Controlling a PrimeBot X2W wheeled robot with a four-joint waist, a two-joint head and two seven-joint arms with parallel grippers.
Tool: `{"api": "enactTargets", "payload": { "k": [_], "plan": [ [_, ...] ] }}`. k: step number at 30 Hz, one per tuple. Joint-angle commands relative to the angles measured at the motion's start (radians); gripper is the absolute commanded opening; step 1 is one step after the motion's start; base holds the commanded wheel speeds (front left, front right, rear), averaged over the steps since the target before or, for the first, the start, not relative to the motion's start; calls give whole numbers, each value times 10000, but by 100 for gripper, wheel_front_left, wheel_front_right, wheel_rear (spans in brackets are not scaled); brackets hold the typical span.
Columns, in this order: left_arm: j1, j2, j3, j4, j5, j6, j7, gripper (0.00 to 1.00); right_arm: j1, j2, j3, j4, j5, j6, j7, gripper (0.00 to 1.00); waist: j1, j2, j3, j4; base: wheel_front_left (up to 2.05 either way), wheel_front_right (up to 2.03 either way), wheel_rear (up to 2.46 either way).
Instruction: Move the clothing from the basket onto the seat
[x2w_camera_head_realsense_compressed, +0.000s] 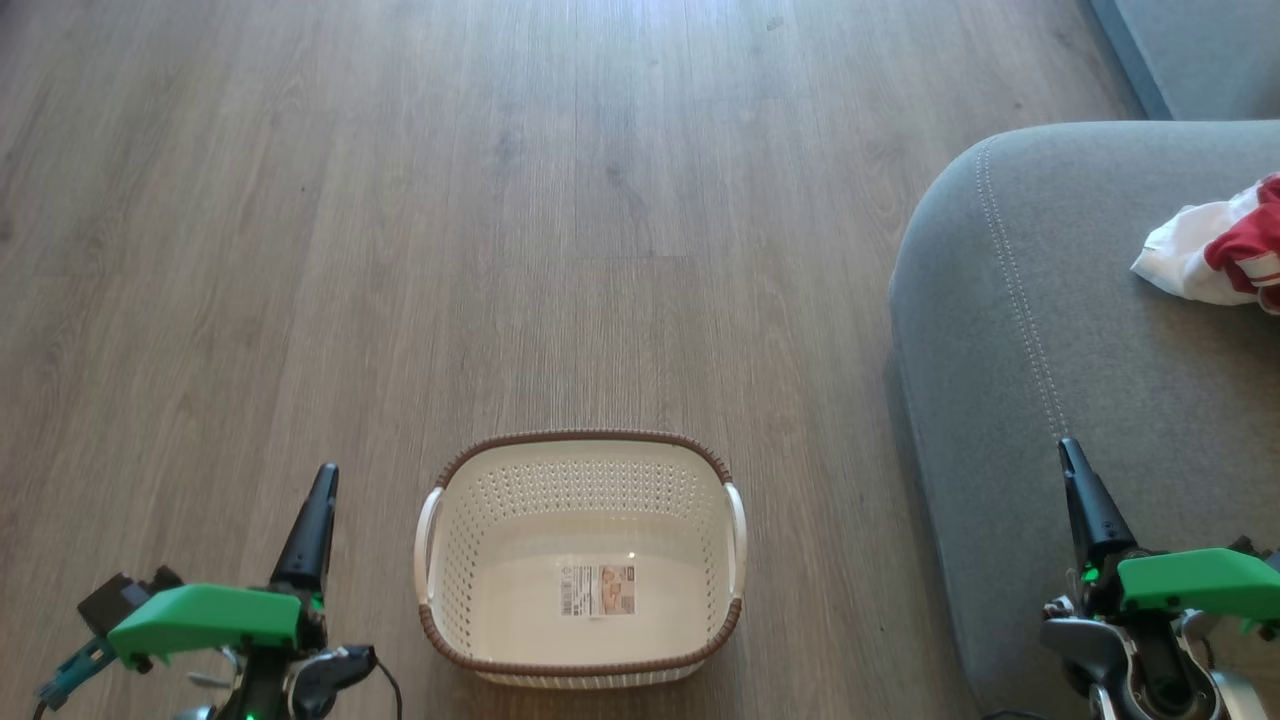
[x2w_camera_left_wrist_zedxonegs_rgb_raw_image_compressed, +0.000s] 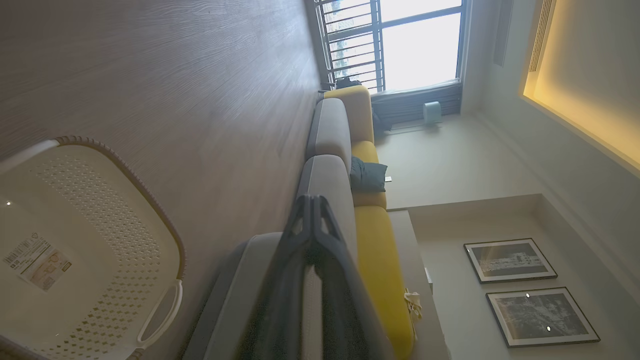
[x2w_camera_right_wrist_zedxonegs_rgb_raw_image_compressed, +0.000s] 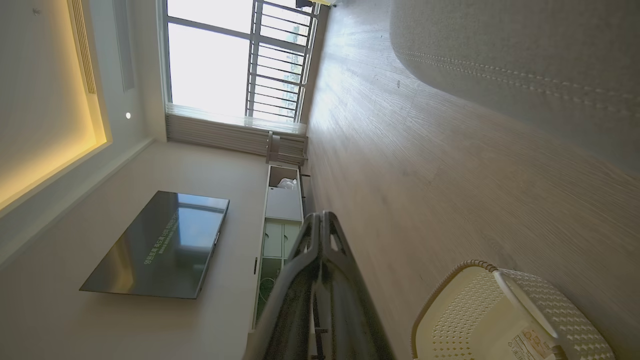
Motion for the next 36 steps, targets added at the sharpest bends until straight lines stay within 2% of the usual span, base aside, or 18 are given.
{"api": "enactTargets", "payload": {
  "k": [1,13,36],
  "plan": [
    [-520,128,353,-307,-250,-88,96,0,-557,-11,141,-298,270,1,117,0,0,0,1,-11,0,0,0],
    [-622,114,737,-293,-1604,-292,463,0,-716,-1,148,-195,1704,0,470,0,0,0,9,-153,0,0,0],
    [-631,46,842,-288,-1555,-297,549,0,-720,-1,150,-192,1739,0,477,0,0,0,9,-156,0,0,0]
  ]
}}
